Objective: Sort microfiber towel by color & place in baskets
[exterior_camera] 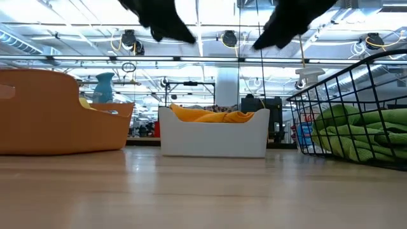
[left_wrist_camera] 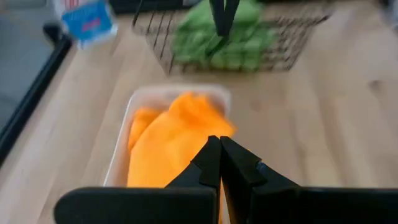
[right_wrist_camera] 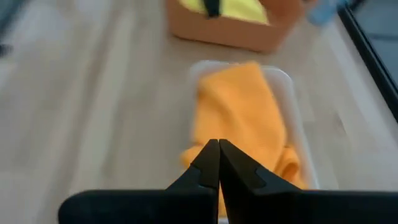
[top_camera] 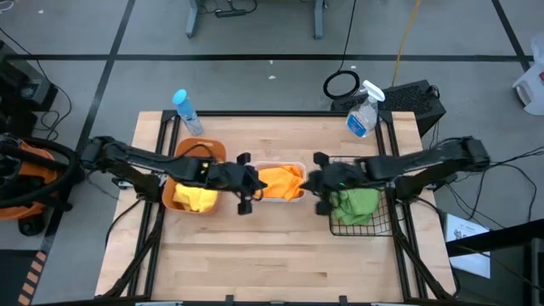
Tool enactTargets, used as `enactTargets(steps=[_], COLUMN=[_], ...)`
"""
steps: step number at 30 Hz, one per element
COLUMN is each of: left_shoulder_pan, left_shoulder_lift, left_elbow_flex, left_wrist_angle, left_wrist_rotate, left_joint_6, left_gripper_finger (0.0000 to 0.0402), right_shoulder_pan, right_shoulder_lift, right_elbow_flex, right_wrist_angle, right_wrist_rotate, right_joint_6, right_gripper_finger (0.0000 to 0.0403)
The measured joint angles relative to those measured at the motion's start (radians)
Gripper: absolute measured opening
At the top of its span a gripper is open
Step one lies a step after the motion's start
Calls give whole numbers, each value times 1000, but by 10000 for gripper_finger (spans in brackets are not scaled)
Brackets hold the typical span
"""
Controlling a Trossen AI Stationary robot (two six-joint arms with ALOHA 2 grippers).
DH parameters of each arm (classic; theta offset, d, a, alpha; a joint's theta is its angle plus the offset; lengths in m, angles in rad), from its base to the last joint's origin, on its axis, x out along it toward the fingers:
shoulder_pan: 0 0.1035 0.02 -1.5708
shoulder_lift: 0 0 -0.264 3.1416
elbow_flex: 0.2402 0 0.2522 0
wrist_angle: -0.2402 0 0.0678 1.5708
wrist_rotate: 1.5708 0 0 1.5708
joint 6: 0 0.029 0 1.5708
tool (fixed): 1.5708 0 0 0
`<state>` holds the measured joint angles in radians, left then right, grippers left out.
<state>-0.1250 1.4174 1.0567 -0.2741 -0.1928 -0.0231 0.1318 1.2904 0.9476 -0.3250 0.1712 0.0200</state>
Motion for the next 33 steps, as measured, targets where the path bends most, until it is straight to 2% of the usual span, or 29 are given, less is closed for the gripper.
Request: enactTargets(steps=[4,8,13,18,25,33], left_shoulder_pan=[-45,-87,-100,-42,-17,-21], left_shoulder_lift=[-77,-146,-221,-312,-440,-492], left_elbow_flex=[-45,-129,-297,-481,-598,-682], left_wrist_angle=[1,50,247,402,505,553], left_wrist_rotate=[-28,-67,-71,-69,-37,-44], left_joint_6=[7,5,40,57,36,5], left_gripper_finger=[10,10,10,10,10,10], right_shoulder_pan=[89,155,203,211,211,211], right_shoulder_lift=[-154,-342,-560,-729,-885,-986], right_elbow_flex=[-78,-234,-429,-563,-643,-721], right_wrist_angle=[-17,78,203,230,226,241], right_wrist_rotate=[5,9,13,66,69,60], right_joint_6=[-21,-7,-14,-42,-127,-125], right_gripper_finger=[0,0,0,0,0,0])
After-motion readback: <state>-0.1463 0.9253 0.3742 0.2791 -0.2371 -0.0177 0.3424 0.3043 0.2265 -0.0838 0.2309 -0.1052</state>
